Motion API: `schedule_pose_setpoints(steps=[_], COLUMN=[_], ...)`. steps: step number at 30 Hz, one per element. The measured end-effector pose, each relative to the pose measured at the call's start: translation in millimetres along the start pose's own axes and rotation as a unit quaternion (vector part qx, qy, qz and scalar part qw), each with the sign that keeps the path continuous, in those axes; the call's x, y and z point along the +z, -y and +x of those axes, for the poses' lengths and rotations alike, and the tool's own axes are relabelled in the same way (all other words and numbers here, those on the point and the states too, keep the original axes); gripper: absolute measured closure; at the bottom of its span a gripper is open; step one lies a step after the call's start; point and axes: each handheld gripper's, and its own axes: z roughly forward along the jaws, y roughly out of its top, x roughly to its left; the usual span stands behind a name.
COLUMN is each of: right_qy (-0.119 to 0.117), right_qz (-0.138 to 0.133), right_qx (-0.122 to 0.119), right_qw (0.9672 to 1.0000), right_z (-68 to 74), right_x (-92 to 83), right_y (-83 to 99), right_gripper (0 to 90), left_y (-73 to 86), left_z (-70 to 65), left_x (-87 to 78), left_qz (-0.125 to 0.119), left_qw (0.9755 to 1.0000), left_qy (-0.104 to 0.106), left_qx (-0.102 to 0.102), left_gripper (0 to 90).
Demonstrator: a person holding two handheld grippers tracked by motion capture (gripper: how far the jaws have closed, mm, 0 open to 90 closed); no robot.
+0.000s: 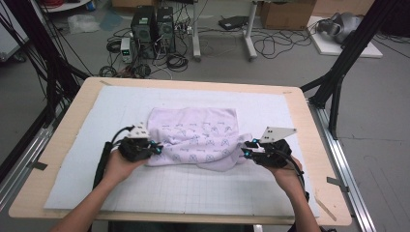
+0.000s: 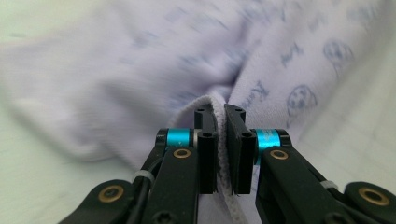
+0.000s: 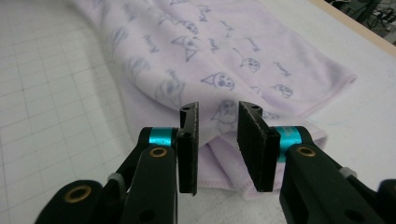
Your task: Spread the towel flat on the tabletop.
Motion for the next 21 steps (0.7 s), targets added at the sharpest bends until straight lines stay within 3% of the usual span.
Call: schedule_pose_setpoints(steps=[3,6,9,11,12,14,16,19,21], right_qy=[-0.017,-0.033,-0.045,-0.043,-0.044,-0.046,-0.047,-0.051,-0.051], right_qz=[0.005,0.026,0.027,0.032,0.036,0.038,0.047,0.06,0.071], right_qx=[0.001,-0.008,-0.005,-0.009,-0.009,-0.006,-0.012,-0.015,-0.014], right_qw=[0.9998,0.9991,0.9986,0.9985,0.9983,0.9982,0.9977,0.9968,0.996], right_z=[1.3,4.6,4.7,5.1,5.1,4.5,4.7,2.8,3.2], right_x=[13.9,34.7,51.0,57.7,60.1,63.8,65.9,72.0,77.2], right_y=[-2.1,-4.0,-4.2,-5.2,-5.4,-4.8,-3.5,-0.8,0.3], right_gripper=[67.8,68.0,68.4,68.3,67.3,65.1,62.5,61.5,63.1], left_y=[-0.3,4.8,8.1,8.2,8.3,7.0,7.0,10.2,15.4], left_z=[19.4,31.2,34.3,33.9,32.4,26.8,20.8,13.6,10.7], left_x=[-5.4,-2.0,2.9,2.7,-1.0,-7.2,-12.9,-9.1,-1.1], left_qz=[-0.014,0.003,0.02,0.02,0.002,-0.009,-0.019,0.011,0.04], left_qw=[0.998,0.996,0.995,0.9947,0.996,0.9977,0.9993,0.9995,0.9987], left_qy=[-0.038,-0.05,-0.056,-0.062,-0.049,-0.036,-0.004,0.03,0.029], left_qx=[-0.049,-0.074,-0.081,-0.08,-0.075,-0.057,-0.032,-0.001,0.015], left_gripper=[83.8,83.3,78.5,65.2,59.5,53.2,49.0,47.1,48.6])
